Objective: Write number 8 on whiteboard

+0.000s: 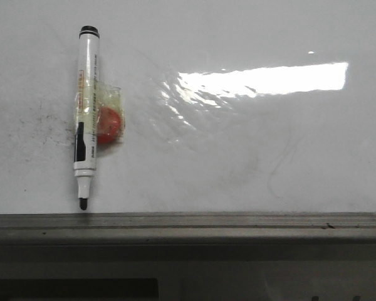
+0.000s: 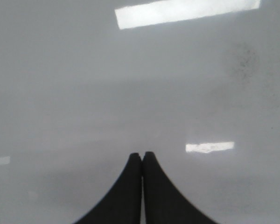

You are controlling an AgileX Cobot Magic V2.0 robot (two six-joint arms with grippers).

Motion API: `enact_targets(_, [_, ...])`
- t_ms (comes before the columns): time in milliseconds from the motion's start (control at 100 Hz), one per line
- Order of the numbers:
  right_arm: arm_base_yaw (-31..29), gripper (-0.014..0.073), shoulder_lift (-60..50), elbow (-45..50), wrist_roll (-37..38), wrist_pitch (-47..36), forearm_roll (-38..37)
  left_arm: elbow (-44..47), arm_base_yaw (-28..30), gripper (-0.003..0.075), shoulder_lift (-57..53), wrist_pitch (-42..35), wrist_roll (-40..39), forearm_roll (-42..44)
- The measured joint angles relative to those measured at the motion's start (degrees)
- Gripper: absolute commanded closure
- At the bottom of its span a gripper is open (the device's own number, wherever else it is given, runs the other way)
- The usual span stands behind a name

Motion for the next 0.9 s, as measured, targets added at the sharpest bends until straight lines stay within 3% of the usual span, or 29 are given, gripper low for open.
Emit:
enact_targets(200, [0.0,0.0657,0.0,0.0,0.0,0.0,0.0,0.0,-10.9,0.0282,6.6,-2.0,0.0,-1.8])
enact_targets(390, [0.0,0.0657,0.0,0.0,0.0,0.0,0.0,0.0,-17.7,0.0282,13.4,-7.0,0.0,-9.5])
enact_targets(620, [0.0,0.0657,0.0,0.0,0.0,0.0,0.0,0.0,-20.6,0.0282,23.1,-15.3,-0.6,-11.4])
enact_targets(900, [0.0,0.0657,0.0,0.0,0.0,0.0,0.0,-0.1,-20.8,0.0282,31.0,-19.3,-2.1,-11.9])
